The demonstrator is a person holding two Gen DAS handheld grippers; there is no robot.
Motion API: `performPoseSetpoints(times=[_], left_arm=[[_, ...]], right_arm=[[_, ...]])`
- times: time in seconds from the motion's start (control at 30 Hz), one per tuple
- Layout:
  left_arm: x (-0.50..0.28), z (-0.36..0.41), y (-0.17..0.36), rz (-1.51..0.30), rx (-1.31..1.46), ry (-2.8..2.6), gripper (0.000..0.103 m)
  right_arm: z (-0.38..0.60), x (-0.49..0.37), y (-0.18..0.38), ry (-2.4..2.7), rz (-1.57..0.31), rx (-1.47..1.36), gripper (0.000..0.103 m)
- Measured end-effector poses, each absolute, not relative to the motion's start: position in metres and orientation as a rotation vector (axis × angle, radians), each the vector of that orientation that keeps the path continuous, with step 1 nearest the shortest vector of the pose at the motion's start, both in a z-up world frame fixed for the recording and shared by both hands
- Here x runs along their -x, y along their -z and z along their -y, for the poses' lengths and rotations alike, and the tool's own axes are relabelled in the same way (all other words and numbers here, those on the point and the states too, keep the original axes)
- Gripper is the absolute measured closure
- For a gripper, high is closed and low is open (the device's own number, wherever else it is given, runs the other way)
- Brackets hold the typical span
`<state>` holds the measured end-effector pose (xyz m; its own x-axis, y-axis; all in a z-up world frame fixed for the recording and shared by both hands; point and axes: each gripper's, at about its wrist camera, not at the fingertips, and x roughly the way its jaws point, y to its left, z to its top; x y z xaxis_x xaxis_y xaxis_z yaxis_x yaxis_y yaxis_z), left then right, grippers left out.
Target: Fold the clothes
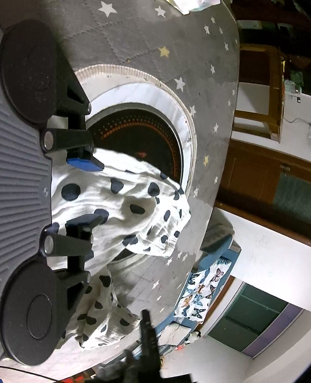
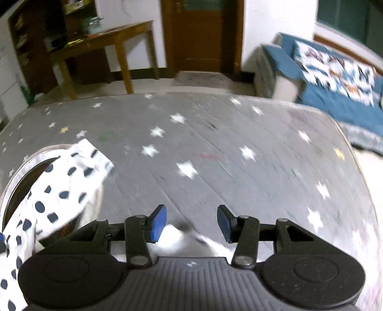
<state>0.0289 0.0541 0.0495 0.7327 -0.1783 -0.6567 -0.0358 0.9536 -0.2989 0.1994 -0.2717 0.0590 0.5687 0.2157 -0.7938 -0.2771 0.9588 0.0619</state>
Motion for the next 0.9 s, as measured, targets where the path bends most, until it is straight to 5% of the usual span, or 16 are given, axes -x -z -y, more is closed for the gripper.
performPoseSetpoints(times=[0.63, 0.77, 0.9], left_arm=[[-0.012, 0.013, -0.067, -0.747, 0.216, 0.291, 0.048], [-0.007, 0.030, -0.062, -0.774, 0.202, 0.351, 0.046], [-0.001, 0.047, -0.056, -0.805, 0.184, 0.421, 0.044]], right_arm=[[0.281, -0.126, -0.041, -0.364, -0.916, 0.060, 0.057], [0.279, -0.146, -0.040, -0.362, -0.933, 0.048, 0.089], [0.270, -0.178, -0.052, -0.290, -0.857, 0.114, 0.094]])
